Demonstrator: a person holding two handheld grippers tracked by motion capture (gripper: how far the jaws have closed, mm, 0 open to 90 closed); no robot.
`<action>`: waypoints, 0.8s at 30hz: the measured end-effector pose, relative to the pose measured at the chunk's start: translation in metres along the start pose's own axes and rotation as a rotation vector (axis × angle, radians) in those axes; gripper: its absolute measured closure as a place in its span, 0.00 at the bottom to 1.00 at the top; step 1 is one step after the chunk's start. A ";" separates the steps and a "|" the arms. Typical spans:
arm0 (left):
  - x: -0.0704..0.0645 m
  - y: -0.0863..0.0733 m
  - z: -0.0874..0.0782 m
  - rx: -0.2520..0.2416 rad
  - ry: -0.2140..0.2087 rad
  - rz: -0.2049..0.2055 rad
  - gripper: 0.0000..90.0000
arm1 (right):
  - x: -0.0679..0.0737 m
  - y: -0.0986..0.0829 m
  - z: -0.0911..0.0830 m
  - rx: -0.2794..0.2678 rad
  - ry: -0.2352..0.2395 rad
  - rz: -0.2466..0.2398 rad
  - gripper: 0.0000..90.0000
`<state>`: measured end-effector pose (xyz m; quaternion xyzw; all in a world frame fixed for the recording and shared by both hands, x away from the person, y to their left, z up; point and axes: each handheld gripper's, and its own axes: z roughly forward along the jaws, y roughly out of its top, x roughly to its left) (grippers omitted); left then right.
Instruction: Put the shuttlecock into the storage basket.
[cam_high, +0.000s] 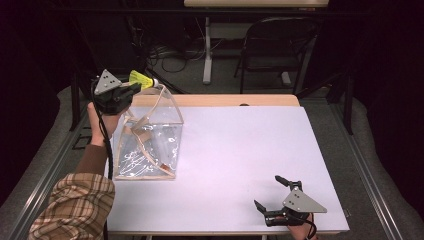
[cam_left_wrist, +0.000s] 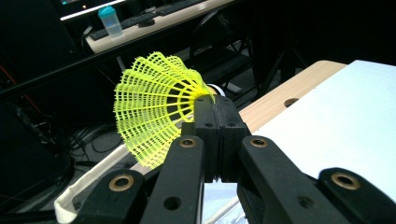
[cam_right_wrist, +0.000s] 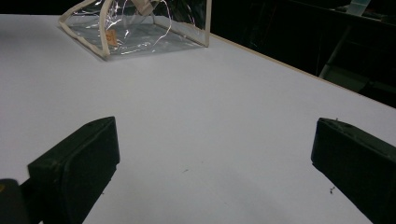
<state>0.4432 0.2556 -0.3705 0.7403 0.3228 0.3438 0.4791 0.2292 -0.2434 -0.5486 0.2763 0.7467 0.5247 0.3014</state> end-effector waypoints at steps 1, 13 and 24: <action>0.001 0.000 0.000 0.001 0.001 -0.003 1.00 | 0.000 0.000 0.000 0.000 0.000 0.000 0.01; 0.006 -0.007 0.002 0.036 0.006 -0.010 1.00 | 0.000 0.000 0.000 0.001 0.001 0.000 0.01; 0.008 -0.017 0.005 0.081 0.003 -0.010 1.00 | 0.000 0.000 0.000 0.002 0.001 0.001 0.01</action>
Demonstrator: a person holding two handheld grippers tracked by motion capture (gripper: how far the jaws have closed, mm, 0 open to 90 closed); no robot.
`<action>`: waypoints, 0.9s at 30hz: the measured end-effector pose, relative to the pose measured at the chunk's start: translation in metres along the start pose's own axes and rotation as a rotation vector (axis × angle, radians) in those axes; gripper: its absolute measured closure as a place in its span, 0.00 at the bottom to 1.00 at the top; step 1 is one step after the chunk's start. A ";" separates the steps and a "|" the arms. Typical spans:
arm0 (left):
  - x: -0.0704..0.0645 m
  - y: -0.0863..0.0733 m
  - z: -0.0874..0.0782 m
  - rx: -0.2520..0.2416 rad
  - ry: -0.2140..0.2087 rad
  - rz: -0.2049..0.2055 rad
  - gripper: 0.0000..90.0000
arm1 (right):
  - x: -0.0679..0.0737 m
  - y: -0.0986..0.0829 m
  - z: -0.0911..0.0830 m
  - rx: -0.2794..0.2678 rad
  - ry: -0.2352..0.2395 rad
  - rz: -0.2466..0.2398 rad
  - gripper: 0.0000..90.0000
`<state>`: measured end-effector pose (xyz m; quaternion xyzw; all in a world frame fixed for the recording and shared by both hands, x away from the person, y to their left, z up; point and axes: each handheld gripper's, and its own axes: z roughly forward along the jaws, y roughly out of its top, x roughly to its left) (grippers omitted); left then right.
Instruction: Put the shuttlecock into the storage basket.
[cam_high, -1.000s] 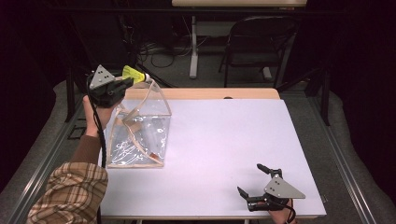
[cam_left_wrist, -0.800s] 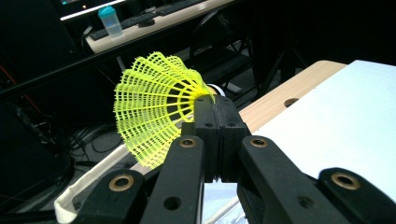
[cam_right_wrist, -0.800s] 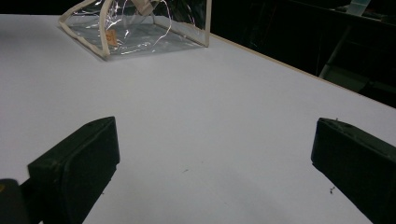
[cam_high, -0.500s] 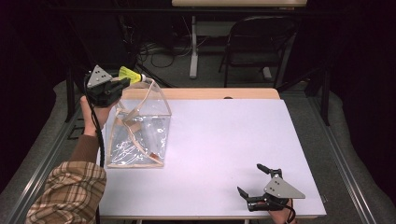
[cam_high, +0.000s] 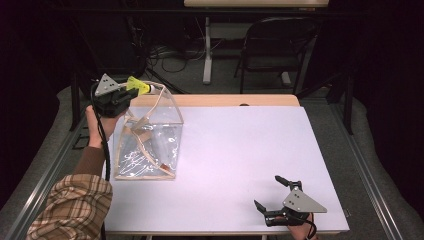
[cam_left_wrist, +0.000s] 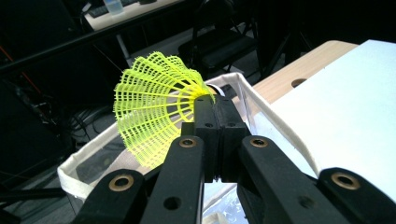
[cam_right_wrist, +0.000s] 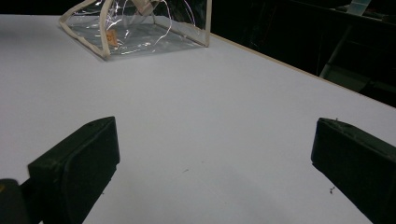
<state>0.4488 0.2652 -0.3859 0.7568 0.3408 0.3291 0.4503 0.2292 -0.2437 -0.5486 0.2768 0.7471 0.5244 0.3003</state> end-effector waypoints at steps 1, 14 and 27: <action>0.000 0.000 0.000 0.000 -0.001 -0.002 1.00 | 0.000 0.000 0.000 0.000 0.000 0.000 0.01; 0.000 -0.007 0.008 0.040 -0.014 -0.003 1.00 | 0.000 0.000 0.000 0.000 0.000 0.000 0.01; -0.001 -0.012 0.013 0.066 -0.027 -0.005 1.00 | 0.000 0.000 0.000 0.000 0.002 -0.001 0.01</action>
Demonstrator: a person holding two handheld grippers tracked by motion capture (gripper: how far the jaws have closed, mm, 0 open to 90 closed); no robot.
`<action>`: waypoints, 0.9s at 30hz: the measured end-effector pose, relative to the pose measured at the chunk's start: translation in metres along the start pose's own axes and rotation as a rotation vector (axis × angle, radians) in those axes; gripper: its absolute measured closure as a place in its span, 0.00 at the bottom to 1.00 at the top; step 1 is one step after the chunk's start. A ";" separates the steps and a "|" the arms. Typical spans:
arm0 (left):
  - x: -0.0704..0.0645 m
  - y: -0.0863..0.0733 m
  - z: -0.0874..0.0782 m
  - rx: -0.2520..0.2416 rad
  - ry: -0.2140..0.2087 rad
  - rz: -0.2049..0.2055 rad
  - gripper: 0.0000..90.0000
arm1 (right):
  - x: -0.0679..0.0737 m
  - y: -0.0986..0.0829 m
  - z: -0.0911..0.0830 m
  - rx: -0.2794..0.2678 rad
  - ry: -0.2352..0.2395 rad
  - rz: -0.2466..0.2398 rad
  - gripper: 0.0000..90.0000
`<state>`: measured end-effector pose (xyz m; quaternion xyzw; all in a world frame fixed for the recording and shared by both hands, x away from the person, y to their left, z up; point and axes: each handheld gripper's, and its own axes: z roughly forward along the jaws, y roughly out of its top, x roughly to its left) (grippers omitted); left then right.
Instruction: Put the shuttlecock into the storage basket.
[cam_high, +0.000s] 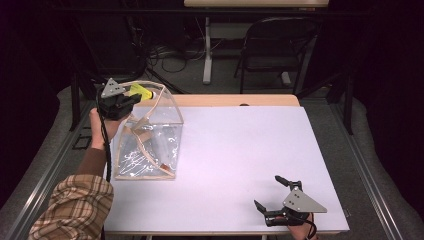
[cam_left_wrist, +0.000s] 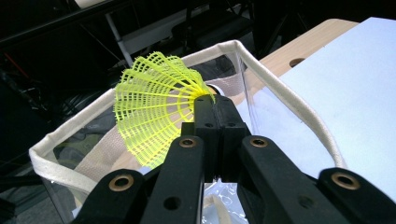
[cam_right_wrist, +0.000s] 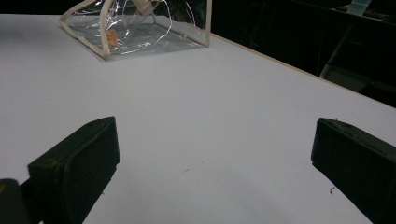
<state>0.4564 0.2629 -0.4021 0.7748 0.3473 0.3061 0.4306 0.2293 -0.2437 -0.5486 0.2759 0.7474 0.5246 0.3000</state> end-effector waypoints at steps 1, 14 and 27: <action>0.000 0.000 0.000 0.004 -0.002 0.003 1.00 | 0.000 0.000 0.000 0.000 0.000 0.000 0.01; -0.002 -0.004 0.008 0.027 -0.018 0.006 1.00 | 0.000 0.000 0.000 -0.001 0.000 -0.001 0.01; -0.002 -0.008 0.016 0.051 -0.032 0.002 1.00 | 0.000 0.000 0.000 0.000 0.001 0.000 0.01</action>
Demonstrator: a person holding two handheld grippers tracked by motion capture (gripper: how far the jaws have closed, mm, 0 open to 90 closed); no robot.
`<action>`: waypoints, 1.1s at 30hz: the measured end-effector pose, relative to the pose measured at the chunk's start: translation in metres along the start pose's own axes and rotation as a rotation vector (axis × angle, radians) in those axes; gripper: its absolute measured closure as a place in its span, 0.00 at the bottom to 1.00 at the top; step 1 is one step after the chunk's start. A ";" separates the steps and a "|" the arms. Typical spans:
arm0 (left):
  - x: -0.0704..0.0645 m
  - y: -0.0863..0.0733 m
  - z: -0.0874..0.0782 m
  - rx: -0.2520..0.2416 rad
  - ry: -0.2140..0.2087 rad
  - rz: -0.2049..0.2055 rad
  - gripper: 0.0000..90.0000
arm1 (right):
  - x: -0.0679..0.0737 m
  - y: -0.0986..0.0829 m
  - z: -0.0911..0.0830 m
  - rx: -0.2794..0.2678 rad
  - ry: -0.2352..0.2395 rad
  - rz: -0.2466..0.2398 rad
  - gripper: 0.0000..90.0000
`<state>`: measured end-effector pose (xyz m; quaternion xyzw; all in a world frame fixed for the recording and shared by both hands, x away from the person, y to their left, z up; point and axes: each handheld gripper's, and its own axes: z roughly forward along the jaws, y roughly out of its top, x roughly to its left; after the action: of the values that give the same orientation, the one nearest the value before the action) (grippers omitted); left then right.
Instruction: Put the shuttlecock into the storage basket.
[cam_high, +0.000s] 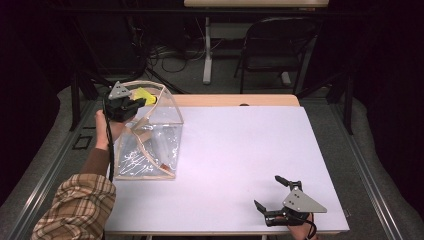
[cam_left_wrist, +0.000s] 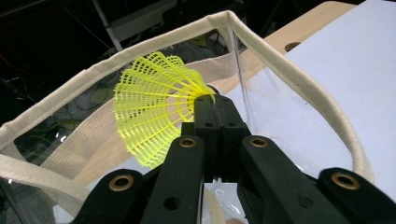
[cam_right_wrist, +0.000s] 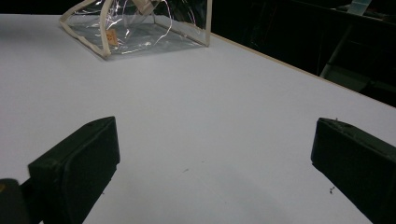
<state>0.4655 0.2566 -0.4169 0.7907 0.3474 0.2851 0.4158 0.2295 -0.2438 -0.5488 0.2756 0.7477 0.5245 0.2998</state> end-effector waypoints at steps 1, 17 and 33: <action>0.000 0.000 0.001 -0.001 -0.001 -0.002 1.00 | 0.000 0.000 0.000 0.000 0.000 0.000 0.01; 0.001 -0.003 0.010 0.025 -0.016 -0.005 1.00 | 0.000 0.000 0.000 0.001 0.000 0.000 0.01; 0.004 -0.008 0.019 0.053 -0.027 -0.017 1.00 | 0.000 0.000 0.000 0.001 0.001 -0.001 0.01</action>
<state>0.4800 0.2542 -0.4327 0.8023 0.3558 0.2613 0.4018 0.2294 -0.2436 -0.5488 0.2750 0.7481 0.5243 0.2996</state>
